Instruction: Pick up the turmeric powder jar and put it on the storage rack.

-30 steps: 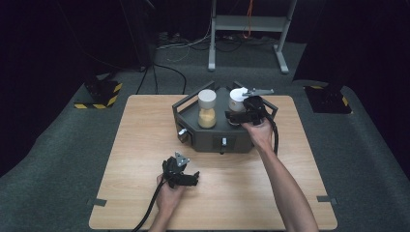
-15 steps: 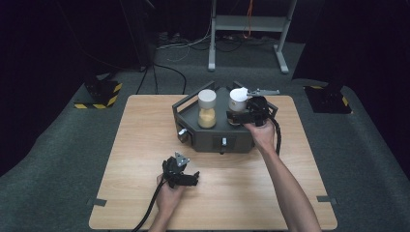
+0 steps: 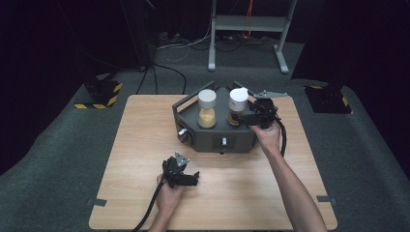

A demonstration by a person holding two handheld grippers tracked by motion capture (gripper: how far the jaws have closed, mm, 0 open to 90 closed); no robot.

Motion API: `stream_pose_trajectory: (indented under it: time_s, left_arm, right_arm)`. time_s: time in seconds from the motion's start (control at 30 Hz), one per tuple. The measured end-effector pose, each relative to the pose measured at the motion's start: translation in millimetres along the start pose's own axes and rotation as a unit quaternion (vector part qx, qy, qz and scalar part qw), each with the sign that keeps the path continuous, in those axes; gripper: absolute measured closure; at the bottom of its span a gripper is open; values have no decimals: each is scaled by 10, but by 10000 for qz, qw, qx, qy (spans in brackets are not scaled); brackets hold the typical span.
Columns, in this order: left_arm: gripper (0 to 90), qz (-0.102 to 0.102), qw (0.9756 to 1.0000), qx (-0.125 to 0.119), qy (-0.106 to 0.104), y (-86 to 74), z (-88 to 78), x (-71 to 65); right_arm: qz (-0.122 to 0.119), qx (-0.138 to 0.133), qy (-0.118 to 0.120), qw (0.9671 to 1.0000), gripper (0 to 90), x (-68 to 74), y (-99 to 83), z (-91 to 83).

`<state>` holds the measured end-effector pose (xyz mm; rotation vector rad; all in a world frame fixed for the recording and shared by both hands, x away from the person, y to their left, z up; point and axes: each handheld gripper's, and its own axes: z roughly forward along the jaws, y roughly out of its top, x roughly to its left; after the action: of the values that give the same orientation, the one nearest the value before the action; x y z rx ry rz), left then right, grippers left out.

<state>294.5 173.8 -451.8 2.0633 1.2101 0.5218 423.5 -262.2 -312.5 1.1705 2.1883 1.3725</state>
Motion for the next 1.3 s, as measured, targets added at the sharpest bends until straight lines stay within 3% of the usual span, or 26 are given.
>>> stream_pose_trajectory:
  time_s: [0.53,1.3]
  left_arm:
    - [50,-4,10000,-2,2,-1,0,-1]
    - [50,-5,10000,-1,1,-1,0,-1]
  right_arm:
    - [13,-64,44,10000,74,-53,-111,-175]
    - [-113,-257,13,9996,90,-16,-284,-425]
